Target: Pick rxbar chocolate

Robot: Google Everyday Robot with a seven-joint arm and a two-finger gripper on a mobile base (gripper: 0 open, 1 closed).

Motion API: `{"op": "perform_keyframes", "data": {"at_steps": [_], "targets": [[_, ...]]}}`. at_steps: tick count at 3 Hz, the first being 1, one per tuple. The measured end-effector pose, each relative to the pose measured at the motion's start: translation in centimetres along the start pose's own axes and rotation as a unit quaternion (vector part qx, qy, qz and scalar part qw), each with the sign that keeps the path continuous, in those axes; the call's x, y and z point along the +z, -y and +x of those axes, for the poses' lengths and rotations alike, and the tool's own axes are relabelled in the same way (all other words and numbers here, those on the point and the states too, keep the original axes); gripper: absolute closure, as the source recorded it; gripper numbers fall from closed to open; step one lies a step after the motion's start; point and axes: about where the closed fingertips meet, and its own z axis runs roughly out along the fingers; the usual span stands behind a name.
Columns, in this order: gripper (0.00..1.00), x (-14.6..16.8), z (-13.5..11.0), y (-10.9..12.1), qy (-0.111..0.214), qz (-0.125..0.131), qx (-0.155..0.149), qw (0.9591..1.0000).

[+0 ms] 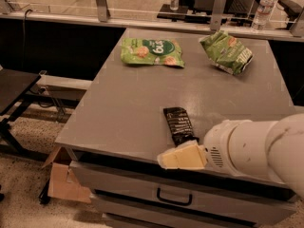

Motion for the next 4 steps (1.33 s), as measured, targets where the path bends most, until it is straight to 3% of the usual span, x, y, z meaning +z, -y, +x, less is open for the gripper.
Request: {"op": "perform_keyframes", "data": {"at_steps": [1,2,3,4], "targets": [[0.0,1.8,0.1,-1.9,0.014,-0.022,-0.022,0.9994],[0.02,3.2,-0.5,-2.8,0.027,-0.026,-0.02,0.9991],[0.32,3.8,-1.4,-3.1,0.038,-0.028,-0.012,0.9988],[0.54,4.0,-1.9,-3.1,0.042,-0.028,-0.004,0.9987]]}}
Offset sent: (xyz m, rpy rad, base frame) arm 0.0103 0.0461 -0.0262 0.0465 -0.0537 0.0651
